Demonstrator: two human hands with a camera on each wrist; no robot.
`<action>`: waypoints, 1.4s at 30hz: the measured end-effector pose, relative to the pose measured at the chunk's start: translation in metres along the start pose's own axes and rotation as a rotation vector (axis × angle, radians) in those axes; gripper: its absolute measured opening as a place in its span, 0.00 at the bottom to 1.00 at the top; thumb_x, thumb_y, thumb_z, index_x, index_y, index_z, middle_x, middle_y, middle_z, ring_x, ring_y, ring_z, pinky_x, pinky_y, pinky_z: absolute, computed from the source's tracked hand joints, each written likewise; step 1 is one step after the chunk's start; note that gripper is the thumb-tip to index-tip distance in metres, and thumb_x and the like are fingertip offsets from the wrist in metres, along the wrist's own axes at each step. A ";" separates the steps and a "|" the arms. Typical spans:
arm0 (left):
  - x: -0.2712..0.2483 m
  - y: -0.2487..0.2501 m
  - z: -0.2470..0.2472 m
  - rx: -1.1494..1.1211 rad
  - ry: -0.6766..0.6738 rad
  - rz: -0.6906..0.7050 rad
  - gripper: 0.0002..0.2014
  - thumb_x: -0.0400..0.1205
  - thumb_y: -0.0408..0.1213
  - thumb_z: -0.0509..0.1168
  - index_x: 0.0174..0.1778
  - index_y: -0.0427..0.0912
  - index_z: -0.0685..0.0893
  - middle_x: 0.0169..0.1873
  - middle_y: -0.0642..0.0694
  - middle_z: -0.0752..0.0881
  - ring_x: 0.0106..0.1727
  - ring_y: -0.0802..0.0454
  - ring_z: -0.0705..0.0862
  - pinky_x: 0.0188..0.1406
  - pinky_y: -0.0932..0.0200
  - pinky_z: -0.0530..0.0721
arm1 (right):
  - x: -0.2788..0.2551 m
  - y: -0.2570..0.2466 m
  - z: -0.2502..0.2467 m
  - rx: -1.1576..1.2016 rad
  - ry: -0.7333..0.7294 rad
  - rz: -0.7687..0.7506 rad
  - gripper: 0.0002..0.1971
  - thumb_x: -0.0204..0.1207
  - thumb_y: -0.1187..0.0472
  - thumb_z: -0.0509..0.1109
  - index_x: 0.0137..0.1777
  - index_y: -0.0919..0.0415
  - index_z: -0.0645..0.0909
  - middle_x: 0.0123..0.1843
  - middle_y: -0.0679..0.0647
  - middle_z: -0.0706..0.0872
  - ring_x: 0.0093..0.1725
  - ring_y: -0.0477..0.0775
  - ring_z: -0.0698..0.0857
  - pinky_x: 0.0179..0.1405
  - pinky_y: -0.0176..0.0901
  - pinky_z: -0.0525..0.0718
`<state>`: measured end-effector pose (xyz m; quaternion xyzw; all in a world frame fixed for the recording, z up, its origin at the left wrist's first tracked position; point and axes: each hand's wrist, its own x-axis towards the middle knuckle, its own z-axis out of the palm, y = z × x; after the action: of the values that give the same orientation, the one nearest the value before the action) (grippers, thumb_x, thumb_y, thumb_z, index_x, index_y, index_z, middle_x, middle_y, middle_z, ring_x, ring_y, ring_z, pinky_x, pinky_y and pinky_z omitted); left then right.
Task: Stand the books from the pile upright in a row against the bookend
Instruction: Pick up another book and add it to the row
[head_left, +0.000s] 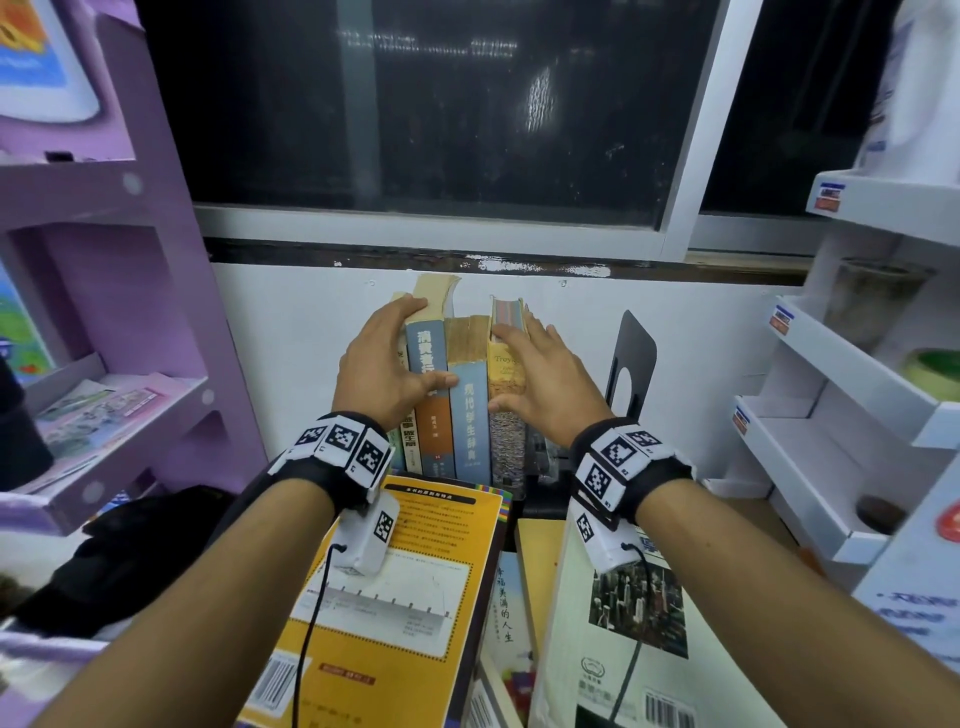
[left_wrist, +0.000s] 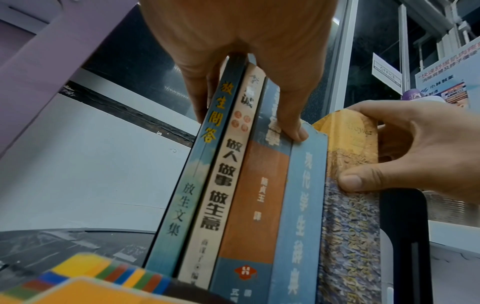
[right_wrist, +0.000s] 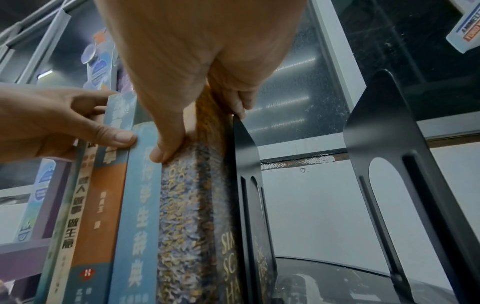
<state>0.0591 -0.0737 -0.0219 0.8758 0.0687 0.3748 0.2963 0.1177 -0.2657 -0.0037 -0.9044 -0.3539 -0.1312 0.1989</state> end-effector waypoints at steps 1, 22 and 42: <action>0.000 0.000 0.000 -0.002 -0.001 -0.004 0.43 0.62 0.49 0.83 0.73 0.52 0.72 0.74 0.53 0.74 0.73 0.52 0.74 0.71 0.49 0.74 | -0.001 0.000 -0.001 -0.016 -0.011 -0.010 0.44 0.68 0.54 0.81 0.82 0.51 0.61 0.84 0.61 0.58 0.83 0.64 0.56 0.80 0.52 0.59; 0.000 -0.003 0.000 0.008 -0.007 0.007 0.43 0.63 0.50 0.82 0.74 0.52 0.71 0.75 0.53 0.73 0.74 0.52 0.73 0.71 0.51 0.73 | 0.007 0.011 0.005 0.046 0.013 -0.018 0.45 0.65 0.55 0.83 0.81 0.47 0.64 0.86 0.55 0.56 0.85 0.62 0.54 0.80 0.55 0.60; -0.001 0.003 -0.001 -0.007 -0.008 -0.002 0.43 0.63 0.48 0.82 0.73 0.52 0.71 0.73 0.54 0.74 0.72 0.53 0.74 0.69 0.52 0.74 | 0.001 0.003 0.014 0.119 0.162 -0.081 0.36 0.66 0.49 0.81 0.73 0.49 0.70 0.74 0.49 0.68 0.65 0.52 0.80 0.63 0.50 0.82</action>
<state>0.0573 -0.0760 -0.0209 0.8762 0.0669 0.3715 0.2998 0.1217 -0.2605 -0.0161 -0.8625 -0.3798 -0.1907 0.2747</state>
